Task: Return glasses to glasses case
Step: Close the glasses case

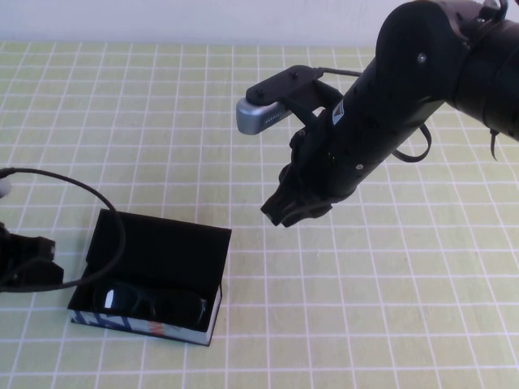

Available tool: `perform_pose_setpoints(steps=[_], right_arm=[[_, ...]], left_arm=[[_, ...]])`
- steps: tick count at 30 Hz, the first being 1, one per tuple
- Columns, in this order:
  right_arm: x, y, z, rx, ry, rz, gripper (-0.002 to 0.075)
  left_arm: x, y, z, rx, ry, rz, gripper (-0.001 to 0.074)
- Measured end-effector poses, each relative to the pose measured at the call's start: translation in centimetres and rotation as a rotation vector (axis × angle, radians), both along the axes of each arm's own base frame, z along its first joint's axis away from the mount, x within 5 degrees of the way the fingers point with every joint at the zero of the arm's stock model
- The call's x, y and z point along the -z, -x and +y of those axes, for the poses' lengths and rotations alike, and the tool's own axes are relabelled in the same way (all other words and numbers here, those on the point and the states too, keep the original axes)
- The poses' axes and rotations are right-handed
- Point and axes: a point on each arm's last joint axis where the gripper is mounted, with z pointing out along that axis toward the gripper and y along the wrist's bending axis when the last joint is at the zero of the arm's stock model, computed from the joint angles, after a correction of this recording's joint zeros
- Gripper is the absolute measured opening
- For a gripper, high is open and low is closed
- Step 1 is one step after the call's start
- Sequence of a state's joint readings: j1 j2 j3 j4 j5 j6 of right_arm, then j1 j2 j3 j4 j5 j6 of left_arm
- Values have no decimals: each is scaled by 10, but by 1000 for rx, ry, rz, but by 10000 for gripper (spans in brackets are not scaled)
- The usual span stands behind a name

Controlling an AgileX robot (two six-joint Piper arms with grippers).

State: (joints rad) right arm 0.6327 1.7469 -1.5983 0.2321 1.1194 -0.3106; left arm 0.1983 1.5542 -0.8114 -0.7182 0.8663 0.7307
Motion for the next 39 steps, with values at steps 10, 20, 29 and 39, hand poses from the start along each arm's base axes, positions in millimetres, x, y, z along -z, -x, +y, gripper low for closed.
perform_pose_setpoints(steps=[10, 20, 29, 39], right_arm=[[0, 0, 0, -13, -2, -5, -11], [-1, 0, 1, -14, -12, -3, -11], [-1, 0, 3, -17, -29, -8, -11], [-2, 1, 3, -17, -36, -2, -11]], left_arm=[[12, -5, -4, 6, -50, 28, -4], [25, -8, -7, 15, -46, 66, -4], [33, -8, -30, 89, -44, 100, -4], [29, -8, -35, 88, -61, 104, -4]])
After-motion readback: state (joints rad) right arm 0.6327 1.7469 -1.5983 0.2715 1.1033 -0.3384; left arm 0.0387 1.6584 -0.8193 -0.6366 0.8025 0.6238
